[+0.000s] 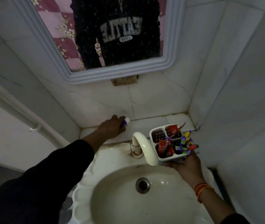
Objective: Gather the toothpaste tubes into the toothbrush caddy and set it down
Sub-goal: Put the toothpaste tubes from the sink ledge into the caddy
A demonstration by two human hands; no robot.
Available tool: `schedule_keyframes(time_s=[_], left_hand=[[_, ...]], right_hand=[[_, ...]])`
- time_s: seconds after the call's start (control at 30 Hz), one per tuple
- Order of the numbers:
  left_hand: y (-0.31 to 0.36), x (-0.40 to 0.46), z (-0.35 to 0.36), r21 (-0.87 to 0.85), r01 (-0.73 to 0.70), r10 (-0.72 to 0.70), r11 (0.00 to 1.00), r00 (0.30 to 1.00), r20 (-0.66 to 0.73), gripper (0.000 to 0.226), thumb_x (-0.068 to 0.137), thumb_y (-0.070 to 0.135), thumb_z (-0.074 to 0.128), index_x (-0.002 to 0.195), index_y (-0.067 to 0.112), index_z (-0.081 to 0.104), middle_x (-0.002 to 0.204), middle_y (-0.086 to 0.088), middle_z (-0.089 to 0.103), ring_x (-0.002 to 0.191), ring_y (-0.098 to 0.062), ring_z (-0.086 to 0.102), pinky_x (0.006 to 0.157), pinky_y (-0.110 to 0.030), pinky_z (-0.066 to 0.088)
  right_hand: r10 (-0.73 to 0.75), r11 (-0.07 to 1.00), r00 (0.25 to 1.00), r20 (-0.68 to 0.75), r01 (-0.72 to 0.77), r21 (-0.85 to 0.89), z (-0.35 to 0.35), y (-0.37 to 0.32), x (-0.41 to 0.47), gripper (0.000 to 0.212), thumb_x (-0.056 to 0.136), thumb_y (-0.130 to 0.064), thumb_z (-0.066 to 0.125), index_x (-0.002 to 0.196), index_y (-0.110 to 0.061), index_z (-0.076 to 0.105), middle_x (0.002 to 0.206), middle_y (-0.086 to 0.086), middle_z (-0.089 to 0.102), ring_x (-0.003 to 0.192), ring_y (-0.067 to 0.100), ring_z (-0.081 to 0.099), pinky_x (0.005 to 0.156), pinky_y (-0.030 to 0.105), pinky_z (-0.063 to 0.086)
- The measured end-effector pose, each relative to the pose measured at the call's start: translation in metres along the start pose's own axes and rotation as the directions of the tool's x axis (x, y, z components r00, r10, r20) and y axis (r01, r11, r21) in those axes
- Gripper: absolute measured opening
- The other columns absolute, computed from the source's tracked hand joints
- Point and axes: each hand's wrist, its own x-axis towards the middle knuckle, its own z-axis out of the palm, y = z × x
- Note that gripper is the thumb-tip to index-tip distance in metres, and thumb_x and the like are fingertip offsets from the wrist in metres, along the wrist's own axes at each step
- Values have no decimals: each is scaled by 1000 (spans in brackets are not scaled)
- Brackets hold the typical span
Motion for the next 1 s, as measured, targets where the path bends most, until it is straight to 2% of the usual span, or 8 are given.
schedule_keyframes(time_s=[0.17, 0.3, 0.4, 0.5, 0.6, 0.73, 0.87, 1.0], left_hand=[[65, -28, -80, -194, -158, 181, 968, 977, 108, 65, 85, 32, 78, 142, 21, 48, 121, -7, 67, 85, -19, 69, 83, -36, 59], [125, -45, -125, -18, -246, 246, 969, 955, 166, 46, 85, 27, 76, 126, 18, 58, 111, -3, 69, 95, -17, 67, 75, -28, 54], [159, -49, -121, 102, -277, 236, 956, 925, 299, 44, 84, 38, 77, 116, 10, 68, 97, -7, 75, 86, -17, 72, 73, -29, 61], [179, -46, -102, 208, -274, 208, 939, 934, 290, 44, 83, 39, 79, 105, 3, 68, 88, -11, 76, 70, -17, 73, 66, -29, 63], [182, -39, -94, -6, -158, 155, 987, 958, 241, 39, 89, 31, 74, 110, -2, 71, 95, -16, 75, 76, -25, 77, 67, -35, 66], [170, -33, -101, -249, -27, 66, 968, 987, 149, 48, 97, 47, 59, 91, 2, 69, 78, -9, 71, 66, -25, 76, 65, -35, 66], [157, -33, -96, -298, 36, 47, 954, 963, 265, 54, 91, 55, 64, 92, 1, 71, 78, -6, 73, 57, -15, 72, 62, -26, 63], [151, -39, -104, -369, -57, 159, 928, 954, 253, 39, 79, 40, 83, 96, 6, 80, 81, 0, 79, 74, -13, 77, 72, -22, 63]], right_hand=[[56, 968, 995, 77, -74, 241, 4, -6, 0, 71, 64, 25, 82, 127, 2, 58, 110, 12, 67, 89, 5, 63, 50, 9, 55], [33, 962, 987, 156, -74, 264, 11, -15, -6, 72, 66, 26, 82, 127, -3, 57, 110, 7, 66, 93, -4, 60, 52, 2, 51], [3, 957, 989, 149, -46, 287, 6, -13, -9, 64, 68, 26, 80, 119, -7, 59, 98, -2, 70, 83, -17, 68, 56, 4, 54], [2, 981, 999, 38, -9, 195, -3, -1, -1, 42, 87, 23, 63, 112, -11, 63, 90, -1, 75, 76, 5, 75, 53, 22, 61], [54, 985, 998, 25, -57, 161, -4, 1, 3, 52, 70, -9, 93, 115, -8, 66, 89, -5, 69, 77, 4, 66, 67, 19, 53], [-73, 996, 996, 48, 70, 59, -8, 1, -3, 43, 77, -5, 86, 114, -12, 65, 100, -2, 70, 97, 20, 68, 69, 37, 65], [-127, 990, 990, 57, 130, -57, -5, -1, -1, 84, 52, 11, 96, 124, -13, 59, 111, -6, 69, 110, 19, 65, 69, 7, 56], [-135, 977, 988, 76, 145, -156, -10, 6, 7, 92, 50, 7, 98, 131, -13, 58, 116, -9, 69, 100, -17, 63, 75, -2, 50]])
